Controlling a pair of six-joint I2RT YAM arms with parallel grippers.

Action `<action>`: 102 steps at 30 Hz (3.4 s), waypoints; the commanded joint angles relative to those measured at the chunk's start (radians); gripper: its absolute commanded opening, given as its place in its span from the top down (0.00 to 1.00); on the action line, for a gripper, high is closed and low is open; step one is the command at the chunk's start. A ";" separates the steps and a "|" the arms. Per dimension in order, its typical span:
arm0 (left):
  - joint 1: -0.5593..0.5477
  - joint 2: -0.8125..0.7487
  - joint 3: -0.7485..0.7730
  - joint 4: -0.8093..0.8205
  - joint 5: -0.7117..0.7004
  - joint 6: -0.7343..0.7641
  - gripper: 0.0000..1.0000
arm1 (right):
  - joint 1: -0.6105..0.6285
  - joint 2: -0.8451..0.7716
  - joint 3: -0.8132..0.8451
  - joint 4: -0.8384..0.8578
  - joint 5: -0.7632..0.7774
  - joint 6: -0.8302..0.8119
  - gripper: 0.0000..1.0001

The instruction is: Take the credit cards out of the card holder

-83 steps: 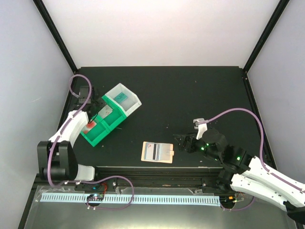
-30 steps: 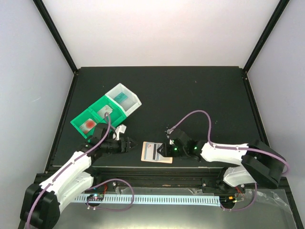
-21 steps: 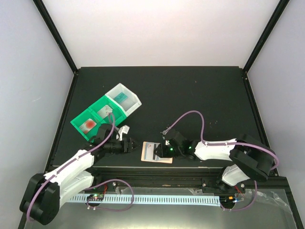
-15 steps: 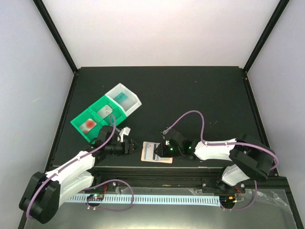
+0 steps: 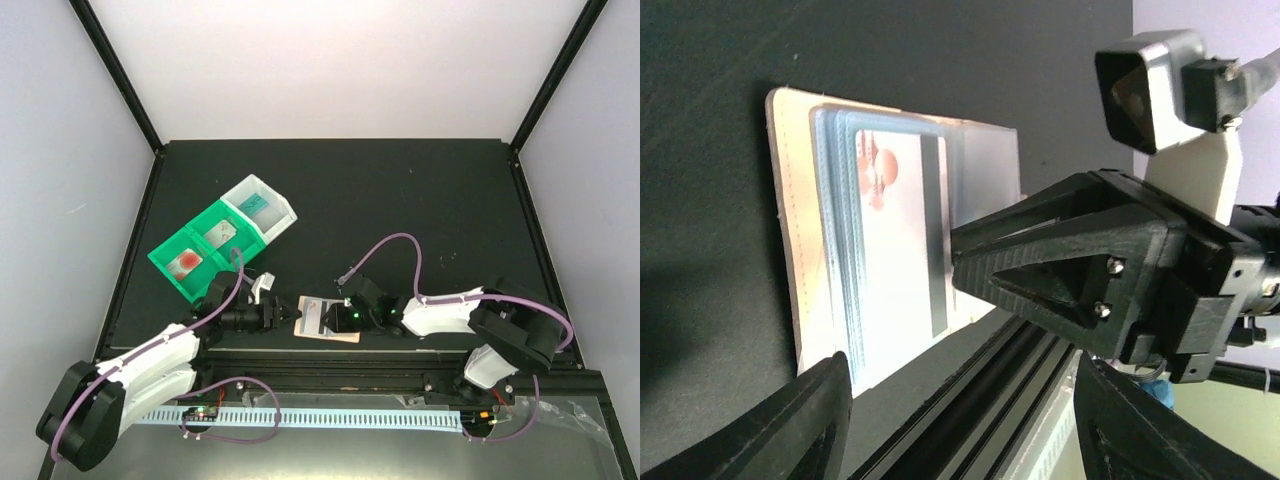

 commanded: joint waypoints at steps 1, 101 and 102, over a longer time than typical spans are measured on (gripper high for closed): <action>-0.019 -0.019 -0.023 0.069 -0.023 -0.038 0.37 | 0.011 0.017 0.022 0.056 -0.010 -0.025 0.80; -0.220 0.056 -0.056 0.194 -0.288 -0.129 0.87 | -0.056 0.037 -0.217 0.474 -0.124 0.066 0.81; -0.220 0.076 -0.060 0.215 -0.281 -0.128 0.87 | -0.056 0.039 -0.212 0.474 -0.124 0.064 0.81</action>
